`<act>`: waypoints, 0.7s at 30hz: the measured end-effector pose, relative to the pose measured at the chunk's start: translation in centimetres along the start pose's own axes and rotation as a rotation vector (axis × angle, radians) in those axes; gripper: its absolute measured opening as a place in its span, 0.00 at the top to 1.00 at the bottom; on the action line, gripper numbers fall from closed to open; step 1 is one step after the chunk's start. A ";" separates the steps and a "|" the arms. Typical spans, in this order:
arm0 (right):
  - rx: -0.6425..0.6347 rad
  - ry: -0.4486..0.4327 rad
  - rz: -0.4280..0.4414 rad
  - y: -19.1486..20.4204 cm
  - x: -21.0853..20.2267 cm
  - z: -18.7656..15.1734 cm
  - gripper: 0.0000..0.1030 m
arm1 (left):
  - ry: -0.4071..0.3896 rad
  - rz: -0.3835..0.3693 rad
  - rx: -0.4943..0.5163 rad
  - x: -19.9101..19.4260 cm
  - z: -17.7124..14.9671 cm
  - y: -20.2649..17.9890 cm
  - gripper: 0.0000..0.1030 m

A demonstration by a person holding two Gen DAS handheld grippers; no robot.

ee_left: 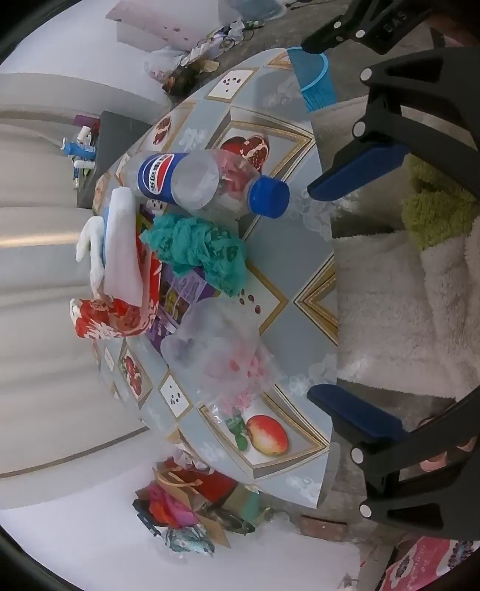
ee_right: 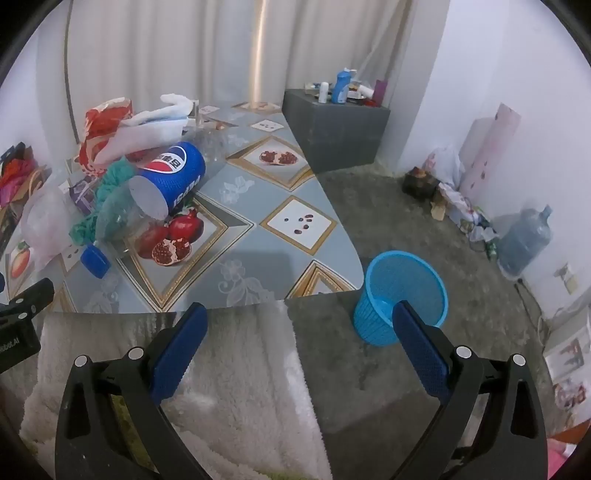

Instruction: Collect trash

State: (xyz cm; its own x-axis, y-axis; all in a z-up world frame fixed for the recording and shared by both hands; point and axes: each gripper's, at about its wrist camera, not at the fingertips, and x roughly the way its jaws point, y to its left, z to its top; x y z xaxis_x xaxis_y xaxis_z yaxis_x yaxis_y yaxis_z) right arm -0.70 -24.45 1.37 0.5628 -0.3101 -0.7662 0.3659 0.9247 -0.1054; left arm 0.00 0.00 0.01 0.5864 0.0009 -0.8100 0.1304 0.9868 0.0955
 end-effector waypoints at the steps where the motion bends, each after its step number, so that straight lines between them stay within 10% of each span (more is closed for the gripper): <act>1: -0.001 0.000 0.000 0.0 0.0 0.0 0.08 | -0.004 0.000 0.000 0.0 0.0 0.0 0.05; 21: 0.002 0.003 0.003 0.1 0.0 0.0 0.08 | -0.012 -0.011 0.005 0.1 0.0 0.0 0.05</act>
State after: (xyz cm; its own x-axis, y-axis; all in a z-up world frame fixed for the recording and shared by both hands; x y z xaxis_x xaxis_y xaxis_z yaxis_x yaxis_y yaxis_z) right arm -0.63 -24.33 1.32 0.5614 -0.3069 -0.7686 0.3659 0.9250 -0.1020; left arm 0.08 -0.03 -0.10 0.5945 -0.0117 -0.8040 0.1406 0.9860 0.0897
